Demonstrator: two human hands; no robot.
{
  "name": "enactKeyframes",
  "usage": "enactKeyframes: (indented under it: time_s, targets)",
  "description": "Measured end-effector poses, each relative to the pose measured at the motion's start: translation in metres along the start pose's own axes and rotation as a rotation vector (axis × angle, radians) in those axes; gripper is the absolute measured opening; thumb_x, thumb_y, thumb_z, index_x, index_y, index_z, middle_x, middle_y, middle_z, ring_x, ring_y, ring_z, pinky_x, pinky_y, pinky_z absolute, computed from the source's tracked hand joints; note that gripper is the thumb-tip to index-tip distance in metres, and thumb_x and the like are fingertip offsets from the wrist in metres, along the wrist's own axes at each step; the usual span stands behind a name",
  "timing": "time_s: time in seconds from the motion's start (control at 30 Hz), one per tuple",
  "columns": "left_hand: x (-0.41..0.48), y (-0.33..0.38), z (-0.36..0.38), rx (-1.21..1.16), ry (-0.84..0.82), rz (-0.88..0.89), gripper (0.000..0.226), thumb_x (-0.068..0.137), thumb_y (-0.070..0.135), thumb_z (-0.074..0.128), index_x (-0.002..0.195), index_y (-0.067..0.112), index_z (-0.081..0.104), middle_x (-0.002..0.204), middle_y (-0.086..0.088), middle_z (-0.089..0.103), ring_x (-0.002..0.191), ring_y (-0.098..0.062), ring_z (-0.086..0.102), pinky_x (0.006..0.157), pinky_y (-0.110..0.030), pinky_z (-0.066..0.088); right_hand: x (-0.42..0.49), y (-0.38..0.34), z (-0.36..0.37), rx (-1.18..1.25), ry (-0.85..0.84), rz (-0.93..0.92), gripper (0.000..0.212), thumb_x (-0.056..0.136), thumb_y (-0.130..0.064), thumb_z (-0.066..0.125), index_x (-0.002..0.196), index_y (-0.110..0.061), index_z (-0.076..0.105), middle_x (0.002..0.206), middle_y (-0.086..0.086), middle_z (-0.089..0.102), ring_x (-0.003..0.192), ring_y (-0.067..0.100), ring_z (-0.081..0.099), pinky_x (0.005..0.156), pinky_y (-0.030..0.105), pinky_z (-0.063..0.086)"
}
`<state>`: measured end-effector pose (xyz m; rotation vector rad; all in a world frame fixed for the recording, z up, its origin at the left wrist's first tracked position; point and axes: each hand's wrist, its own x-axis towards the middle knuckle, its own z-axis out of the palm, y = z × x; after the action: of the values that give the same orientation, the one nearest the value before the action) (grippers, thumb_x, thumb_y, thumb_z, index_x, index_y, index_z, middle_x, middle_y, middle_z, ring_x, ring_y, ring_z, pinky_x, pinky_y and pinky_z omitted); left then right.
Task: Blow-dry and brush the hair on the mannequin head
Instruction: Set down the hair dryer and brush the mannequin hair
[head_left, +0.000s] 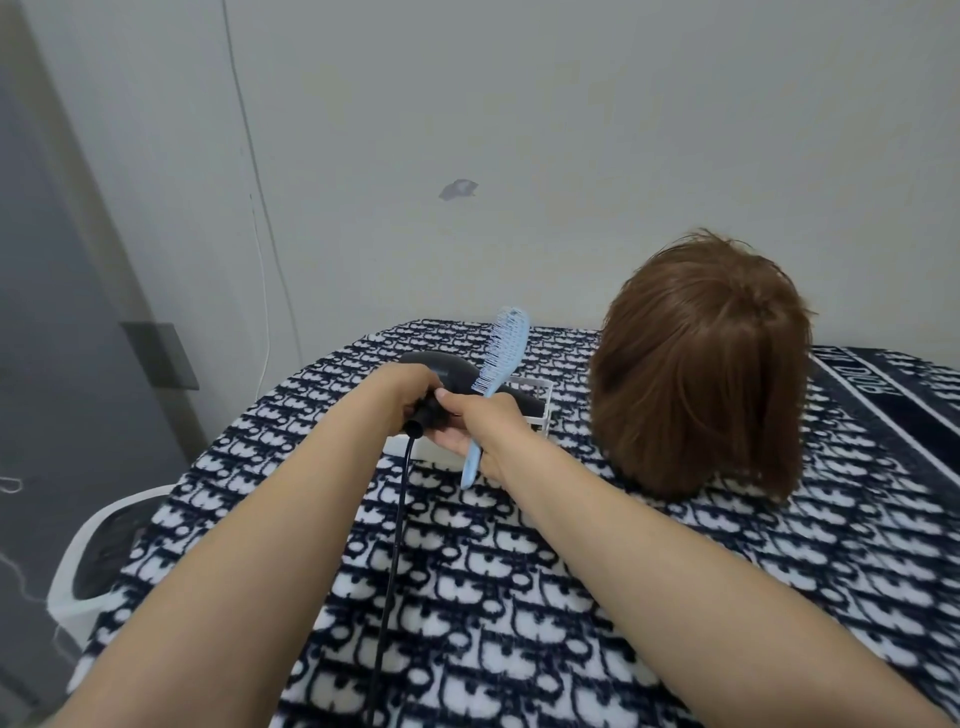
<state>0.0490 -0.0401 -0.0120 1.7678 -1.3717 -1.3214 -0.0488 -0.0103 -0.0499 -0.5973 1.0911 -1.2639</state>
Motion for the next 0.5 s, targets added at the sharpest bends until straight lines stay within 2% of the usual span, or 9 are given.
enactKeyframes:
  time_s: [0.07, 0.17, 0.23, 0.3, 0.33, 0.4, 0.5]
  targets:
    - [-0.002, 0.001, 0.001, -0.014, -0.003, -0.002, 0.034, 0.105, 0.007, 0.043, 0.072, 0.004, 0.05, 0.072, -0.012, 0.05, 0.065, -0.023, 0.047, 0.078, -0.037, 0.044, -0.002, 0.001, -0.002, -0.037, 0.0, 0.003, 0.039, 0.085, -0.003, 0.07, 0.118, 0.01, 0.053, 0.103, 0.026, 0.068, 0.082, 0.036, 0.071, 0.073, 0.046, 0.06]
    - [-0.004, 0.001, 0.0, -0.022, 0.001, -0.006, 0.032, 0.104, 0.008, 0.046, 0.073, 0.004, 0.052, 0.073, -0.012, 0.054, 0.072, -0.026, 0.055, 0.091, -0.041, 0.049, -0.006, 0.002, -0.004, -0.153, -0.015, 0.025, 0.038, 0.088, -0.014, 0.07, 0.117, 0.003, 0.053, 0.107, 0.023, 0.065, 0.074, 0.033, 0.072, 0.062, 0.041, 0.06]
    - [-0.005, 0.001, 0.0, -0.014, 0.0, -0.002, 0.03, 0.103, 0.008, 0.047, 0.074, 0.005, 0.053, 0.073, -0.013, 0.057, 0.074, -0.027, 0.058, 0.085, -0.041, 0.055, -0.008, 0.002, -0.006, -0.189, -0.017, 0.038, 0.038, 0.089, -0.019, 0.069, 0.117, 0.001, 0.053, 0.104, 0.022, 0.064, 0.073, 0.031, 0.071, 0.059, 0.04, 0.06]
    - [-0.007, 0.001, 0.0, 0.004, 0.009, 0.003, 0.028, 0.103, 0.008, 0.047, 0.075, 0.007, 0.053, 0.071, -0.012, 0.056, 0.068, -0.025, 0.056, 0.068, -0.035, 0.049, -0.01, 0.001, -0.008, -0.21, -0.009, 0.048, 0.037, 0.09, -0.023, 0.067, 0.115, 0.0, 0.051, 0.1, 0.022, 0.062, 0.075, 0.031, 0.069, 0.059, 0.04, 0.059]
    - [-0.007, 0.002, 0.0, 0.008, 0.036, 0.014, 0.023, 0.102, 0.009, 0.049, 0.08, 0.006, 0.055, 0.075, -0.013, 0.058, 0.07, -0.026, 0.058, 0.066, -0.035, 0.047, -0.012, 0.0, -0.009, -0.218, -0.009, 0.053, 0.034, 0.091, -0.026, 0.066, 0.112, -0.003, 0.05, 0.101, 0.023, 0.061, 0.075, 0.031, 0.067, 0.059, 0.04, 0.059]
    - [-0.01, 0.004, -0.001, 0.01, 0.129, 0.048, 0.012, 0.1, 0.013, 0.056, 0.105, 0.002, 0.059, 0.095, -0.018, 0.063, 0.082, -0.031, 0.063, 0.068, -0.037, 0.05, -0.015, -0.002, -0.011, -0.248, 0.009, 0.052, 0.027, 0.094, -0.031, 0.061, 0.103, -0.008, 0.048, 0.1, 0.023, 0.062, 0.068, 0.027, 0.066, 0.053, 0.036, 0.057]
    - [-0.015, 0.009, -0.001, 0.055, 0.312, 0.143, 0.047, 0.096, 0.016, 0.059, 0.137, -0.001, 0.046, 0.131, -0.023, 0.059, 0.112, -0.039, 0.063, 0.084, -0.043, 0.052, -0.017, -0.005, -0.018, -0.36, 0.097, 0.002, 0.028, 0.095, -0.037, 0.054, 0.085, -0.011, 0.048, 0.08, 0.013, 0.064, 0.047, 0.016, 0.048, 0.037, 0.022, 0.039]
